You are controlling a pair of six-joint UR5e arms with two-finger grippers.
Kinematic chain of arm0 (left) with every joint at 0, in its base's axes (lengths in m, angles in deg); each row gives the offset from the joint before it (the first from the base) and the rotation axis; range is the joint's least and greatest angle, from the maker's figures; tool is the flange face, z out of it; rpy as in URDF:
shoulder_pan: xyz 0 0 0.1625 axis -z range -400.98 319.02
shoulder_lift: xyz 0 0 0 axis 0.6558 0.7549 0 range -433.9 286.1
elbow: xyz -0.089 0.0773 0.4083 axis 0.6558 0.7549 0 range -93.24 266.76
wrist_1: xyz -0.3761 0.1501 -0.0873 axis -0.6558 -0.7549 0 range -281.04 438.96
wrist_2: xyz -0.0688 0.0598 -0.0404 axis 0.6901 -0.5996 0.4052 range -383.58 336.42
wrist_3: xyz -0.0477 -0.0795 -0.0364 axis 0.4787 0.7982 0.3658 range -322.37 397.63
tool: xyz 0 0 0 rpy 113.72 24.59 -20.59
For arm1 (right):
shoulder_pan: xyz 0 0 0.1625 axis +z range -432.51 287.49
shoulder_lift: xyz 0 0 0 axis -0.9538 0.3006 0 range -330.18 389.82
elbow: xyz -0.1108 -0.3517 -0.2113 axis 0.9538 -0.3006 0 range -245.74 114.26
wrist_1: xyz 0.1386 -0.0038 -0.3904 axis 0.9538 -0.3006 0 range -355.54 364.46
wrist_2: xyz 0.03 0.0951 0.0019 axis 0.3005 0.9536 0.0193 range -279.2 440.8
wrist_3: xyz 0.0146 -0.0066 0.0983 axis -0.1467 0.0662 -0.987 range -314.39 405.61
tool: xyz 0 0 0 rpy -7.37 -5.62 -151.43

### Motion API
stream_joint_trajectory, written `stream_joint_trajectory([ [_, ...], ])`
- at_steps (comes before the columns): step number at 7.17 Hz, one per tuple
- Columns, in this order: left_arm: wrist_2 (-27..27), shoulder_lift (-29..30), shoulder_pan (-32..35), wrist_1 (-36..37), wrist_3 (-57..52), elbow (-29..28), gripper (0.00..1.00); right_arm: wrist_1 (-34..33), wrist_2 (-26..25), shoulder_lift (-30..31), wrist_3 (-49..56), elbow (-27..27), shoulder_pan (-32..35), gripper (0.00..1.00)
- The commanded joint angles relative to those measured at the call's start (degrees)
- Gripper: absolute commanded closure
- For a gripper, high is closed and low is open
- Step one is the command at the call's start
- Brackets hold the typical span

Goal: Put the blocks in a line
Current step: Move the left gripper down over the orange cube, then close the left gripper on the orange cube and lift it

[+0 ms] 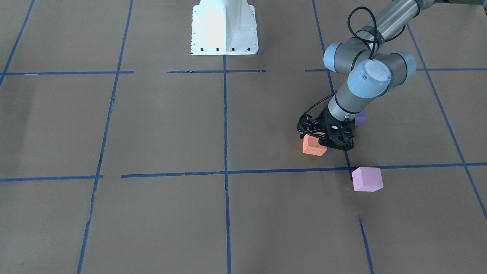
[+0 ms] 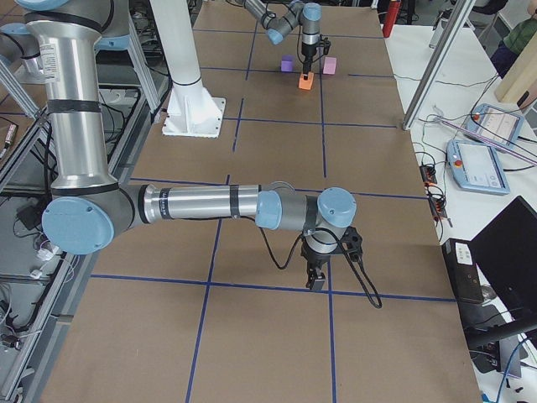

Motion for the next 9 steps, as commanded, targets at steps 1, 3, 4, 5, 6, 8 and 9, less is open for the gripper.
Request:
stream_joint_trajectory([
  [1, -0.2, 0.3, -0.5, 0.7, -0.5, -1.1, 0.00, 0.0, 0.0, 0.0, 0.0, 0.0, 0.0, 0.00],
  [3, -0.1, 0.7, -1.0, 0.3, -0.6, -1.9, 0.00, 0.0, 0.0, 0.0, 0.0, 0.0, 0.0, 0.00],
  [4, -0.1, 1.1, -1.0, -0.5, -0.6, -3.0, 0.00, 0.0, 0.0, 0.0, 0.0, 0.0, 0.0, 0.00],
  [5, -0.1, 1.2, -1.0, -1.0, -0.6, -4.0, 0.00, 0.0, 0.0, 0.0, 0.0, 0.0, 0.0, 0.00],
  [6, -0.1, 1.2, -1.0, -1.1, -0.6, -4.1, 0.01, 0.0, 0.0, 0.0, 0.0, 0.0, 0.0, 0.00],
  [8, -0.1, 1.4, -1.0, -1.2, -0.6, -4.4, 0.03, 0.0, 0.0, 0.0, 0.0, 0.0, 0.0, 0.00],
  [9, -0.1, 1.5, -1.1, -1.8, -0.5, -4.8, 0.12, 0.0, 0.0, 0.0, 0.0, 0.0, 0.0, 0.00],
])
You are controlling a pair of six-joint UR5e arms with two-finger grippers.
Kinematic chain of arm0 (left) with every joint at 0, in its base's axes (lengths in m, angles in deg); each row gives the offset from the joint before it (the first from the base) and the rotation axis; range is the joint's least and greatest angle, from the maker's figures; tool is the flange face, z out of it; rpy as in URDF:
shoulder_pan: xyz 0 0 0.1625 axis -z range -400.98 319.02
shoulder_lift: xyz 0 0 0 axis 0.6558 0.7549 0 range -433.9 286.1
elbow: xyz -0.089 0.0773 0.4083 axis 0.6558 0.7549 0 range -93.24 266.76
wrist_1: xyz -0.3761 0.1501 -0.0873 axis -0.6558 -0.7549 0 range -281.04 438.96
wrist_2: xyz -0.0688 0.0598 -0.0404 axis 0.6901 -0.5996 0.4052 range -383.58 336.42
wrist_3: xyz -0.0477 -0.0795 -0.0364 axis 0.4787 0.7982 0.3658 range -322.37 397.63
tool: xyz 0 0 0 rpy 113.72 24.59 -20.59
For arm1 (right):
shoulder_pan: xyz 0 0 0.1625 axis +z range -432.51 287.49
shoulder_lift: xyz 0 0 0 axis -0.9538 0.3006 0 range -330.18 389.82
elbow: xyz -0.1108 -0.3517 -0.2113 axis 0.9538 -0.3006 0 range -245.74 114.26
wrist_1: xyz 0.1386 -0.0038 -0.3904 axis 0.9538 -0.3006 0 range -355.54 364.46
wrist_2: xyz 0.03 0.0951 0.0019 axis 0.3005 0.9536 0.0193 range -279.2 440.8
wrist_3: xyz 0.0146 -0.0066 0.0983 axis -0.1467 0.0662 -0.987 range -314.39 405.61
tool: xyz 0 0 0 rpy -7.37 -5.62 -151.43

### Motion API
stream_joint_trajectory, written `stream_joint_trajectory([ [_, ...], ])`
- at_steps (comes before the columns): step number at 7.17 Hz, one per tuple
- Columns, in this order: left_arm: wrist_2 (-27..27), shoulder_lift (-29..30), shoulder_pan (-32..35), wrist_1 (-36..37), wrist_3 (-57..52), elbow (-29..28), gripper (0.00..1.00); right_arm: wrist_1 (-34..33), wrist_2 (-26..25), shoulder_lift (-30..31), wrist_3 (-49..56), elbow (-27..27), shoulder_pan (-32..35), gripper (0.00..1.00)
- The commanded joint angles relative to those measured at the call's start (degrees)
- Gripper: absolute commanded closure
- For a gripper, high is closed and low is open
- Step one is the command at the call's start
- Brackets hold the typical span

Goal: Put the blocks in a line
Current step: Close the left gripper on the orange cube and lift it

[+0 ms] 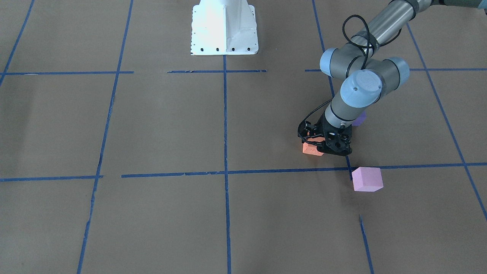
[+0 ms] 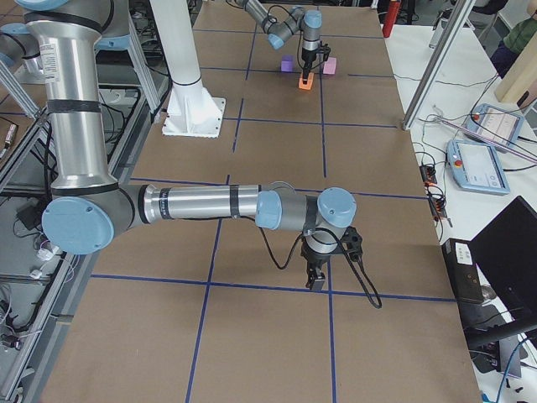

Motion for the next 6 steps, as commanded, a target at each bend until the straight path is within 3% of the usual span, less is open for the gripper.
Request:
stream_joint_trajectory([
  [1, 0.0, 0.0, -0.5, -1.0, 0.2, -0.4, 0.27, 0.0, 0.0, 0.0, 0.0, 0.0, 0.0, 0.00],
  [2, 0.0, 0.0, -0.7, -1.0, 0.1, -0.4, 0.45, 0.0, 0.0, 0.0, 0.0, 0.0, 0.0, 0.00],
  [3, 0.0, -0.1, -0.6, -1.0, 0.2, 0.4, 0.70, 0.0, 0.0, 0.0, 0.0, 0.0, 0.0, 0.00],
  [4, 0.0, -0.7, 0.0, -0.5, 0.1, 3.7, 0.73, 0.0, 0.0, 0.0, 0.0, 0.0, 0.0, 0.00],
  [6, 0.4, -0.9, 6.4, 7.4, -1.7, 10.6, 0.72, 0.0, 0.0, 0.0, 0.0, 0.0, 0.0, 0.00],
])
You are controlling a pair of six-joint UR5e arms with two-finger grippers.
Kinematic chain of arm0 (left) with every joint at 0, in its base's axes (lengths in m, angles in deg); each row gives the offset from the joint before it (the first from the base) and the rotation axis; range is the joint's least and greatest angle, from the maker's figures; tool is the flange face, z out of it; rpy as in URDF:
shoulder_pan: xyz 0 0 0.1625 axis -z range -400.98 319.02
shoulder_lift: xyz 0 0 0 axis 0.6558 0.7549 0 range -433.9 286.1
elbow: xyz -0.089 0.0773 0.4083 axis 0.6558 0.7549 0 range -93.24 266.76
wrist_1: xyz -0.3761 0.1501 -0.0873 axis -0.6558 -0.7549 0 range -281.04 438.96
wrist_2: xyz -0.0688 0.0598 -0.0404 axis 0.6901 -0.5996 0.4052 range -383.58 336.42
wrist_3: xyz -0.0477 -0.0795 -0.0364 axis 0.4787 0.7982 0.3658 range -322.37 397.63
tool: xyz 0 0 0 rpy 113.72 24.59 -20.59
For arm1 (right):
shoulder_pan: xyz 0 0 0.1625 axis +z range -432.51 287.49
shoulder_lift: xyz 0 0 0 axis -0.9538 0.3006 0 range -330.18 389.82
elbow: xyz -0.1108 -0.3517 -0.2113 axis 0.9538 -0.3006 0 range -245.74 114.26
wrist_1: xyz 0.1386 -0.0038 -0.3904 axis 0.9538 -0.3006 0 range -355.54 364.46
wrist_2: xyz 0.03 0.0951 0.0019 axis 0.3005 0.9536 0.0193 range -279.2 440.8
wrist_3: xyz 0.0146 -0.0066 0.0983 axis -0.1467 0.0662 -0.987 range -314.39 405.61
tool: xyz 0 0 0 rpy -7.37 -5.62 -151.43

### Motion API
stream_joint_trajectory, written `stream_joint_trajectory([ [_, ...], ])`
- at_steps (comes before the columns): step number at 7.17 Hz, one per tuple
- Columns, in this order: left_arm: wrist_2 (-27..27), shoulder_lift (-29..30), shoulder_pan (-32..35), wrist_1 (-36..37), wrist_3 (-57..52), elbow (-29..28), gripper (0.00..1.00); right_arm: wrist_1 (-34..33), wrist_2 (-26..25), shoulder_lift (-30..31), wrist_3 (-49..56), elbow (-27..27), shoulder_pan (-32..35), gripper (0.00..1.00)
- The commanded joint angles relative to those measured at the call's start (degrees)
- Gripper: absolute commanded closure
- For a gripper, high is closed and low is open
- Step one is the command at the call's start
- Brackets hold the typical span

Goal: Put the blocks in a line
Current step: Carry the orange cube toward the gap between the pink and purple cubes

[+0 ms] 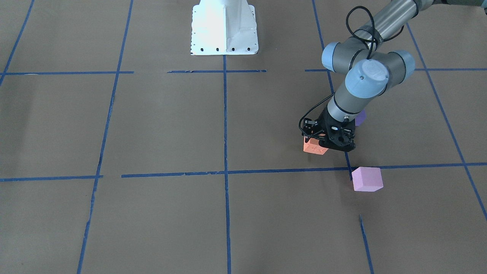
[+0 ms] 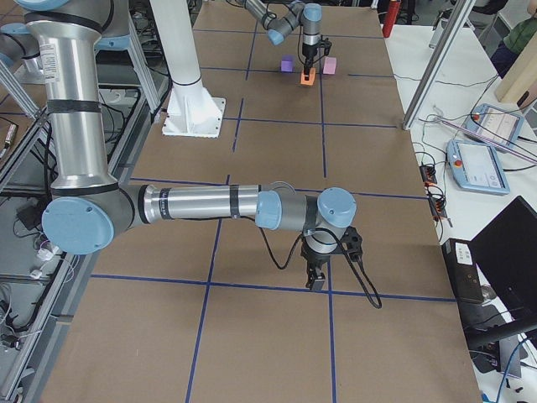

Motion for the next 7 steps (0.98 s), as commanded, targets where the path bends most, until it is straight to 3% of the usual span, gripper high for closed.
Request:
stream_joint_trajectory([
  [1, -0.3, -0.9, 5.4, 8.7, -4.2, 7.2, 0.72, 0.0, 0.0, 0.0, 0.0, 0.0, 0.0, 0.00],
  [4, 0.3, -9.7, 8.7, 11.0, -6.2, 11.9, 0.72, 0.0, 0.0, 0.0, 0.0, 0.0, 0.0, 0.00],
  [6, 1.0, -12.0, 8.7, 7.1, -7.2, 9.5, 0.72, 0.0, 0.0, 0.0, 0.0, 0.0, 0.0, 0.00],
  [7, 4.2, -11.9, 8.5, 3.5, -7.2, 5.8, 0.73, 0.0, 0.0, 0.0, 0.0, 0.0, 0.0, 0.00],
])
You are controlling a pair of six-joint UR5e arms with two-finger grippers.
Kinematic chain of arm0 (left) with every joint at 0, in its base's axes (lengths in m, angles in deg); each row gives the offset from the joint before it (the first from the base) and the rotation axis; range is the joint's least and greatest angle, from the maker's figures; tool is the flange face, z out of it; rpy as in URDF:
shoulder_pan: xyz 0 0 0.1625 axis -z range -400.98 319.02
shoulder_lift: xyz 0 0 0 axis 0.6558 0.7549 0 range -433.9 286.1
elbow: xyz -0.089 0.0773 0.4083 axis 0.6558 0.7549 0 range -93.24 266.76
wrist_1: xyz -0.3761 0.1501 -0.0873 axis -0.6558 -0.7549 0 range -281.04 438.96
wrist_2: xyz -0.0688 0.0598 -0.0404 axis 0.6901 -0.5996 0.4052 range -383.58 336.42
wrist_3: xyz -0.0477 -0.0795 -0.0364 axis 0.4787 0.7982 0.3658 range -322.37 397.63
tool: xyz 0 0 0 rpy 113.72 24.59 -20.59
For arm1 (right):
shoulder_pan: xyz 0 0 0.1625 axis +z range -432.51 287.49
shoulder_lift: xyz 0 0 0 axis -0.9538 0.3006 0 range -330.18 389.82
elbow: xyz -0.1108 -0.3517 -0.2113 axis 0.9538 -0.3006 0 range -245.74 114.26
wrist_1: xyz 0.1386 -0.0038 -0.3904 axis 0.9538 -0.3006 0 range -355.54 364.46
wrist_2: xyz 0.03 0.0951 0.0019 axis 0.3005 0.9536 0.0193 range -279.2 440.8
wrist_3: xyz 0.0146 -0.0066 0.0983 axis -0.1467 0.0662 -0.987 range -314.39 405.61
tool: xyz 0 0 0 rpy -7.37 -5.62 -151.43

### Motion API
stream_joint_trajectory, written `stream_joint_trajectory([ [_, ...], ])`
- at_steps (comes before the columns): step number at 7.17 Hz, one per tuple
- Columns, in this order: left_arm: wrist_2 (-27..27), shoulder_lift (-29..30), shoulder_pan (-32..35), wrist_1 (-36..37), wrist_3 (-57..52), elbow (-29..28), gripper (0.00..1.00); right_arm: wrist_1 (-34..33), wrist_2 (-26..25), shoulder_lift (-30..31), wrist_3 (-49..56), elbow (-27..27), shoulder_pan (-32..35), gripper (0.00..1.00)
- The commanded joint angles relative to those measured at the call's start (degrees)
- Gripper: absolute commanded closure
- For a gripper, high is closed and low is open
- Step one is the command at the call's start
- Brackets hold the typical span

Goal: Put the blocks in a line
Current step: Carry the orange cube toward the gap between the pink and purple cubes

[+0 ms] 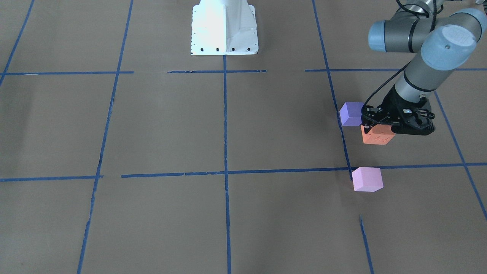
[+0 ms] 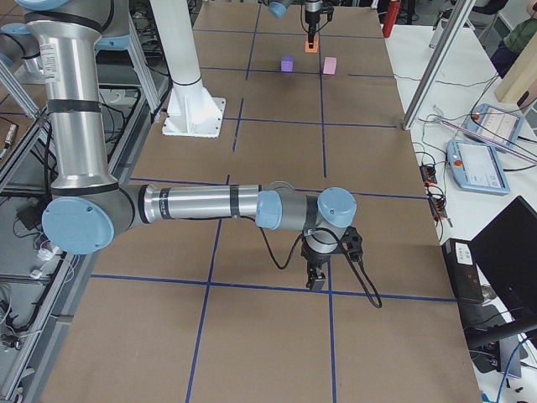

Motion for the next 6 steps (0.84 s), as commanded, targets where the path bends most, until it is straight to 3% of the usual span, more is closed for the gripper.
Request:
stream_joint_trajectory([
  [1, 3.5, -0.2, -0.5, -4.7, 0.0, -5.6, 0.73, 0.0, 0.0, 0.0, 0.0, 0.0, 0.0, 0.00],
  [6, 3.7, 3.1, -2.2, -8.5, 1.7, -13.7, 0.74, 0.0, 0.0, 0.0, 0.0, 0.0, 0.0, 0.00],
])
